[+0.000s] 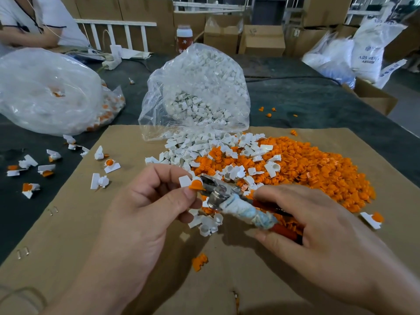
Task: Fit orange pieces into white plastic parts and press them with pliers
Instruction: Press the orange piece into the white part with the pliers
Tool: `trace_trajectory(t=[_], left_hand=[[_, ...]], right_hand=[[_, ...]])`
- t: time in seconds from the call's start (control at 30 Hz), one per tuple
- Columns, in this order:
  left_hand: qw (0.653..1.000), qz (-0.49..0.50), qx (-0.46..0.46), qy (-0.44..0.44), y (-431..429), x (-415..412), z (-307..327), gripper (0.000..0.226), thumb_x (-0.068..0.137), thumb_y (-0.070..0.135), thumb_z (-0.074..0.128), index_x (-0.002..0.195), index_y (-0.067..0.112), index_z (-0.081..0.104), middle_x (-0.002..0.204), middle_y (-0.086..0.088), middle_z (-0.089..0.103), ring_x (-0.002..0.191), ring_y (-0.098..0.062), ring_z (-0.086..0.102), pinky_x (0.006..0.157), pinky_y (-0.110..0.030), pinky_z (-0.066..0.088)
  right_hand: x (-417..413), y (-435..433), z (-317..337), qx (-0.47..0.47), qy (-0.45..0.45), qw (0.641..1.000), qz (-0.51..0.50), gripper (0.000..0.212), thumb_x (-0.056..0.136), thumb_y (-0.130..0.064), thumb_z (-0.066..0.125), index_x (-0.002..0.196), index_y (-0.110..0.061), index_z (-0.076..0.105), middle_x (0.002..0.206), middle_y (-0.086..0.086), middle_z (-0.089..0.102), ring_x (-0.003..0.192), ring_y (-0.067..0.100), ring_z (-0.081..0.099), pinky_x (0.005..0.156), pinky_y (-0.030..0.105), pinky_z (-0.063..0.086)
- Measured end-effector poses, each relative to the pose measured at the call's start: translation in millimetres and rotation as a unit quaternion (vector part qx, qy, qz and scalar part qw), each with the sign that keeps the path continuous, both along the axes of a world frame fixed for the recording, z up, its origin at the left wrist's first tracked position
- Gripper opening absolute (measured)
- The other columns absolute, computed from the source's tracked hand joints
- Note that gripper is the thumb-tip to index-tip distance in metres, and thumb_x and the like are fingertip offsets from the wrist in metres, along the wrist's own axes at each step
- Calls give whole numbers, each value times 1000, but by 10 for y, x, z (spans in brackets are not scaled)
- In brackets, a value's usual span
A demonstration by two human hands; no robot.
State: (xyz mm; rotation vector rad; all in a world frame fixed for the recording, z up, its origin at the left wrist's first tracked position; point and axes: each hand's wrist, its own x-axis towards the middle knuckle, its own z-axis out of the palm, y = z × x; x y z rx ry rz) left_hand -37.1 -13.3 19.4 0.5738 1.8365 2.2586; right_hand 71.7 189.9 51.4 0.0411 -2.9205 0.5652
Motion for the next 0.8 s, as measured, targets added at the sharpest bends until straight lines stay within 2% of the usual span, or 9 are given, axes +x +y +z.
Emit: trace_trajectory(t=[0.1, 0.17, 0.23, 0.37, 0.53, 0.63, 0.8], left_hand=[[1000, 1, -13, 12, 18, 30, 23, 23, 60, 9, 84, 77, 22, 75, 69, -6, 69, 59, -9, 64, 50, -15, 49], [1000, -9, -12, 22, 13, 29, 17, 17, 68, 8, 75, 79, 21, 75, 70, -7, 69, 61, -10, 63, 53, -17, 51], [999, -18, -14, 25, -4, 19, 5, 13, 72, 12, 70, 82, 19, 74, 71, -6, 69, 64, -10, 64, 56, -20, 53], [998, -34, -33, 44, -36, 4, 4, 19, 68, 29, 75, 87, 23, 74, 74, -3, 70, 69, -12, 65, 58, -21, 54], [996, -29, -49, 69, -39, -5, -13, 21, 70, 35, 71, 88, 23, 74, 75, -3, 70, 70, -13, 65, 60, -22, 55], [995, -29, -53, 79, -32, 2, -14, 20, 71, 35, 70, 87, 23, 74, 75, -2, 70, 70, -11, 65, 60, -22, 54], [995, -27, -47, 80, -28, 5, -19, 18, 72, 33, 70, 86, 23, 74, 74, -3, 70, 68, -10, 64, 59, -21, 54]], right_hand=[[6, -3, -3, -1, 4, 1000, -3, 48, 76, -72, 36, 118, -50, 42, 108, -34, 49, 108, -10, 40, 88, 21, 37], [11, -3, -3, 3, 8, 1000, -6, 45, 76, -71, 37, 116, -50, 41, 107, -33, 49, 109, -10, 38, 86, 20, 37], [13, 1, 0, 9, 10, 1000, -5, 44, 77, -70, 37, 116, -50, 42, 106, -32, 50, 110, -11, 36, 83, 19, 36], [19, 1, 9, 8, 13, 1000, -8, 43, 77, -70, 37, 115, -51, 40, 106, -32, 50, 112, -13, 32, 79, 17, 35], [2, 27, -10, 13, -16, 1000, -2, 52, 75, -79, 29, 117, -51, 42, 106, -32, 46, 106, -8, 40, 86, 20, 38], [0, 21, -2, 25, -31, 999, -11, 53, 71, -83, 25, 109, -51, 44, 101, -27, 45, 101, -5, 42, 79, 19, 40], [-1, -15, 23, 46, -35, 998, -23, 48, 74, -77, 28, 99, -43, 52, 89, -20, 49, 91, 0, 45, 69, 19, 39]])
